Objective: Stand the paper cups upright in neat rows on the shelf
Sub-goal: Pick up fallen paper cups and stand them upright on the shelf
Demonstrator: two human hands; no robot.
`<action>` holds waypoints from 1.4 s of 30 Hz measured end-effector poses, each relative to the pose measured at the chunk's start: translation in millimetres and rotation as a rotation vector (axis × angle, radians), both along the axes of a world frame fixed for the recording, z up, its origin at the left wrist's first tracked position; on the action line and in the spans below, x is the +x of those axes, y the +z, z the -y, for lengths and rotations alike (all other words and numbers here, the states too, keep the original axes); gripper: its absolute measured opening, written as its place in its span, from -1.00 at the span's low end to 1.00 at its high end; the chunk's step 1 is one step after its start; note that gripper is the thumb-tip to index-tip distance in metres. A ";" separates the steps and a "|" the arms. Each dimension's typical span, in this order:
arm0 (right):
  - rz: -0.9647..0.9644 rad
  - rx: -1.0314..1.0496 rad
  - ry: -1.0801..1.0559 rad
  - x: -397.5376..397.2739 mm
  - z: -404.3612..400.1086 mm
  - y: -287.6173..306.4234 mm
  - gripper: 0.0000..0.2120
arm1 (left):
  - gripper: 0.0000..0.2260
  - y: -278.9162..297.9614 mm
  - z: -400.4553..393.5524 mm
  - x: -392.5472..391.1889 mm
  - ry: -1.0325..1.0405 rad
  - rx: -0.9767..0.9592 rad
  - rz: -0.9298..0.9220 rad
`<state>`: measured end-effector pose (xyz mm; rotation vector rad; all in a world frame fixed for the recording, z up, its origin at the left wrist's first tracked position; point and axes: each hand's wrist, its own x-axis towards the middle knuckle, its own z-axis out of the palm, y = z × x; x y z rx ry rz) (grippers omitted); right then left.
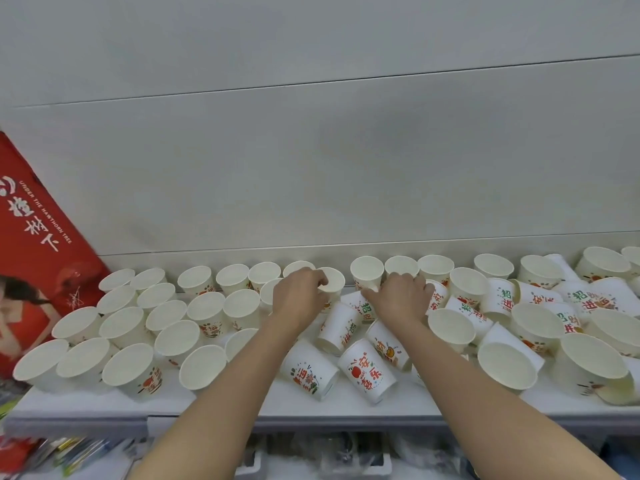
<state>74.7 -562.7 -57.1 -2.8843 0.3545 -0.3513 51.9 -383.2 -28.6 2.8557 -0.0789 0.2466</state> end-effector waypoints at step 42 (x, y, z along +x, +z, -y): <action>0.505 0.347 0.394 -57.8 14.2 56.8 -0.86 | -0.28 35.5 51.5 -12.3 -0.217 -0.305 0.073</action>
